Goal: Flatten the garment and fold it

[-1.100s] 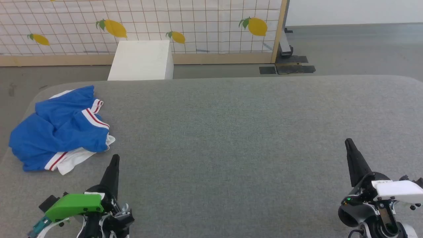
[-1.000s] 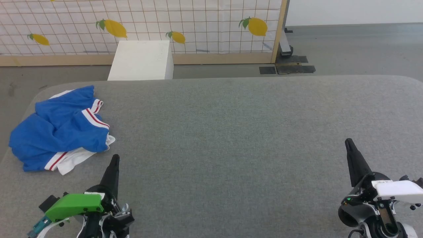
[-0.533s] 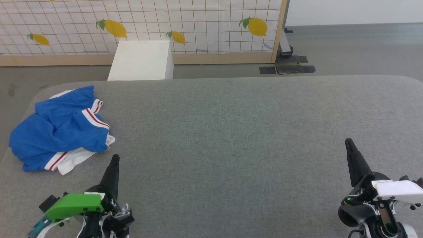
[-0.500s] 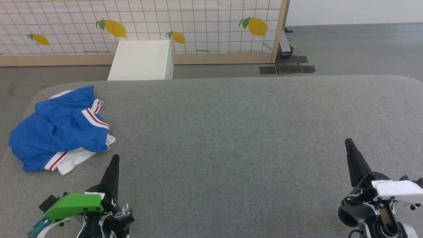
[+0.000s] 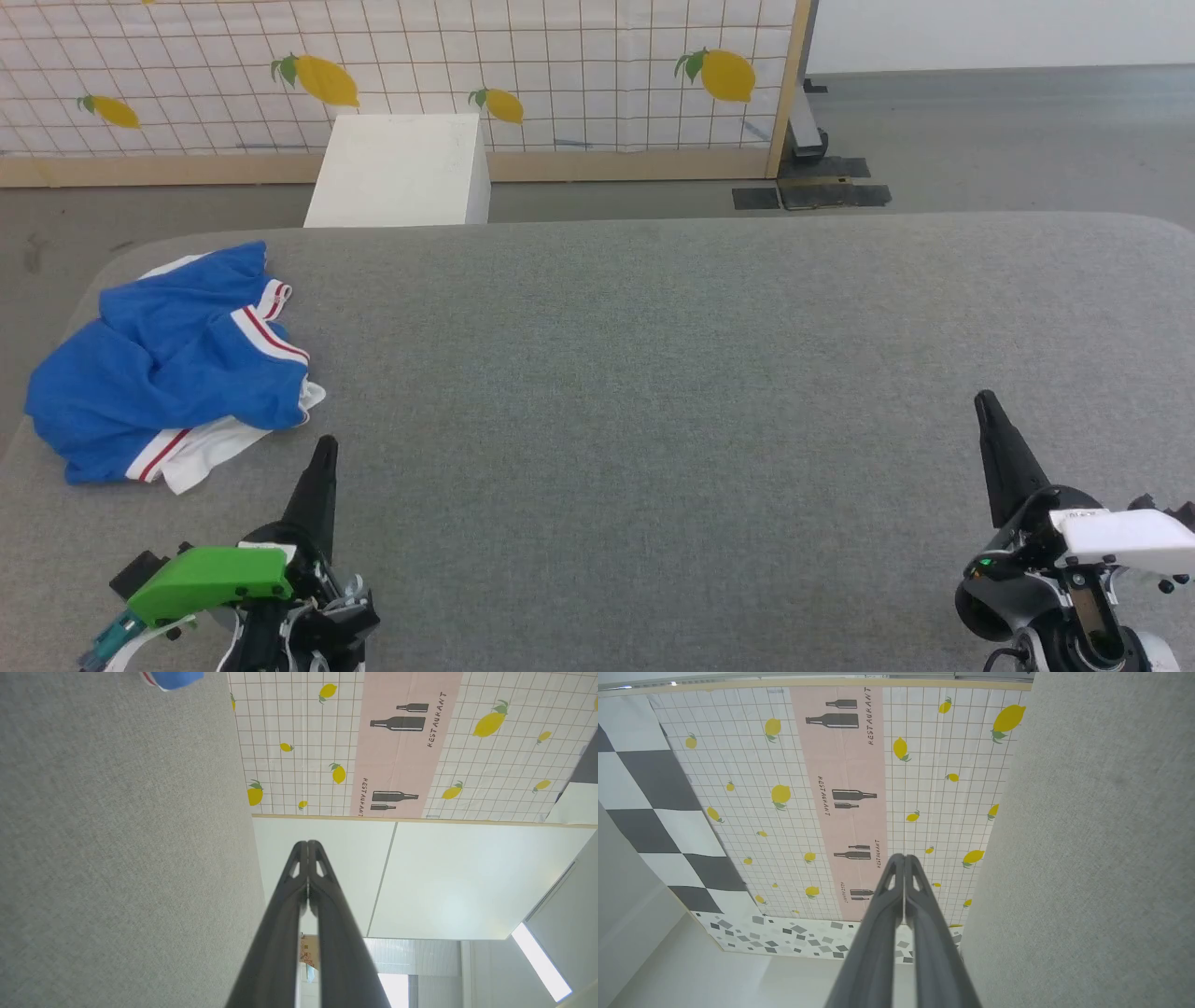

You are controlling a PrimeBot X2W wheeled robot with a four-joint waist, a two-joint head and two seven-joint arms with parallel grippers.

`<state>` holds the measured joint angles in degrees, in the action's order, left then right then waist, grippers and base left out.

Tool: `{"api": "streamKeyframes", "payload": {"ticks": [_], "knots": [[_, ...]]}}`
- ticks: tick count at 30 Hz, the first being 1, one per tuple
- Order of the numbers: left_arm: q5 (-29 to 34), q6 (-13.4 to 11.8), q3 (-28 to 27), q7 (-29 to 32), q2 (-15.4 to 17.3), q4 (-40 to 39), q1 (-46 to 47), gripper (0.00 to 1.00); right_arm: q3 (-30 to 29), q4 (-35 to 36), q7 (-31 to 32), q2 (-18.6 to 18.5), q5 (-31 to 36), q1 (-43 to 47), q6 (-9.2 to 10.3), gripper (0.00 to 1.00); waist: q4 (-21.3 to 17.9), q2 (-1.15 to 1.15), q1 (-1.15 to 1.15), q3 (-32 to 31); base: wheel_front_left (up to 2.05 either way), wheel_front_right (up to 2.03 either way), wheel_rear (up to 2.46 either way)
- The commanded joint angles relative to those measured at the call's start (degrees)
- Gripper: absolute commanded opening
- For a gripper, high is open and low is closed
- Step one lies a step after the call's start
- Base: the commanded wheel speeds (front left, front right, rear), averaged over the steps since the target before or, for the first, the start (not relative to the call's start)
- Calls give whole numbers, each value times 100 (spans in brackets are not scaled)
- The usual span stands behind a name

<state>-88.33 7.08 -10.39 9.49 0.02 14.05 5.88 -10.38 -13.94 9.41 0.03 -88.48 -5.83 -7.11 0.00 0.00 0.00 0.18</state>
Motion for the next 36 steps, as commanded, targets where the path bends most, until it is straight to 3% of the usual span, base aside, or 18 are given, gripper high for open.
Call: {"api": "streamKeyframes", "payload": {"ticks": [1, 21, 22, 36], "knots": [[-52, 41, -5, 10, -2, 2, 74, 0, -6, -11, 18, -3, -36, -78, -37, 0, 0, 0, 0, 0, 0, 0, 0], [-52, 41, -5, 10, -2, 2, 74, 0, -6, -11, 18, -3, -36, -78, -37, 0, 0, 0, 0, 0, 0, 0, 0], [2, 0, 0, -1, 0, 0, 0, 100, -1, 0, -1, 0, 1, 0, 0, 100, 0, 0, 0, 0, 0, 0, 0], [73, -3, 123, -194, 0, -60, -54, 100, 100, 0, -196, 0, 64, 53, 3, 100, 5, 0, 0, 1, 0, 0, 0]]}}
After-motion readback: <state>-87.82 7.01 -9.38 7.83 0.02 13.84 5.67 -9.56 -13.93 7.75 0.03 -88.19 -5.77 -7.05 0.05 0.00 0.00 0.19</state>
